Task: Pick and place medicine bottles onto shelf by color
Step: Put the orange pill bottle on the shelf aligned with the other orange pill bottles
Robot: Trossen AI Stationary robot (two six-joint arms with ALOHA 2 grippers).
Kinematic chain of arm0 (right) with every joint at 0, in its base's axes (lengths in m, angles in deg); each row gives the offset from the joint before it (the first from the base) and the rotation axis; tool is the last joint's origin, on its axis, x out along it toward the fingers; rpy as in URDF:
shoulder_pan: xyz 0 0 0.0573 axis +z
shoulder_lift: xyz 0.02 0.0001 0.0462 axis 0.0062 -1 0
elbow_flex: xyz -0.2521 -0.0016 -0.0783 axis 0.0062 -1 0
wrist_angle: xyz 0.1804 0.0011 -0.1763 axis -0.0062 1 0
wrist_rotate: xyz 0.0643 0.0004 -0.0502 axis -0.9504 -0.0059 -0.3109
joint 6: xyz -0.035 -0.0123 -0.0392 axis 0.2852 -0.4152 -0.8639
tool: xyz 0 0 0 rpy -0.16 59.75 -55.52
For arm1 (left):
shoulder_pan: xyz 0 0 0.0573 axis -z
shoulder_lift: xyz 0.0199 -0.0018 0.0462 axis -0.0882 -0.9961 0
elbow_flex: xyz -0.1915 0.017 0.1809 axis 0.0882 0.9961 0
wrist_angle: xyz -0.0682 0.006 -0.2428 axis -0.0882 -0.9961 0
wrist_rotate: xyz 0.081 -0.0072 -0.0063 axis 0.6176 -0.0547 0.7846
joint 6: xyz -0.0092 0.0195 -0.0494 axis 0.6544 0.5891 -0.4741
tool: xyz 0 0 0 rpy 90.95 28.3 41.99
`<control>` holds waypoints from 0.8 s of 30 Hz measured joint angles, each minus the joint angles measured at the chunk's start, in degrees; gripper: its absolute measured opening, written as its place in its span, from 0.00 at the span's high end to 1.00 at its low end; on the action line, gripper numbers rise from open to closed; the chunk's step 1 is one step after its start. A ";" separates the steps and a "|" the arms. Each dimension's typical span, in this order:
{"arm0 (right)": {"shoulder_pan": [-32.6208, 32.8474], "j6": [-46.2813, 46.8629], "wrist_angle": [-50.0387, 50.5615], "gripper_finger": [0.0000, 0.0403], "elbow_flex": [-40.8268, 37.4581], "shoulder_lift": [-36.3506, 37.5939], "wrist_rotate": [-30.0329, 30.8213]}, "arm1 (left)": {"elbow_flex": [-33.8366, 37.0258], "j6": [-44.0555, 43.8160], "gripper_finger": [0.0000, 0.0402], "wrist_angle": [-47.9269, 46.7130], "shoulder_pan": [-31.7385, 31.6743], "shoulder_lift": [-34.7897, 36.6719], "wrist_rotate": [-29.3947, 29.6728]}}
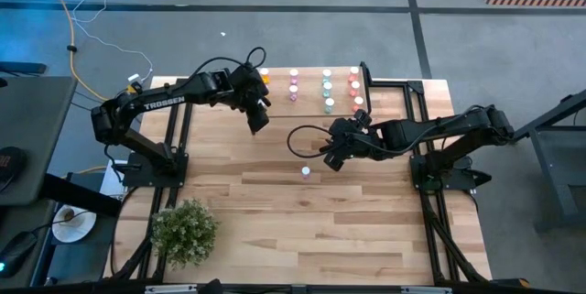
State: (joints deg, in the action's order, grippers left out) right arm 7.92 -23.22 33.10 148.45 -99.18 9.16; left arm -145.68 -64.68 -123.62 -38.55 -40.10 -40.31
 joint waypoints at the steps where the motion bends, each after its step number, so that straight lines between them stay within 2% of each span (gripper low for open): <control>1: 0.00 -0.02 0.00 0.52 0.00 0.00 0.00 | 0.00 -0.11 0.77 0.01 0.00 0.00 0.00; 9: 0.02 0.00 0.00 0.52 0.00 0.00 0.00 | 0.00 -1.29 0.72 0.91 0.20 0.00 1.11; 24: 0.01 0.00 0.00 0.52 0.00 0.00 0.00 | 0.00 -1.16 0.72 0.88 0.20 0.00 1.29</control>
State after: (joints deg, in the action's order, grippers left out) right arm 7.93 -23.22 33.10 148.45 -99.18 9.16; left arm -145.68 -65.85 -122.74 -38.36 -40.10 -39.02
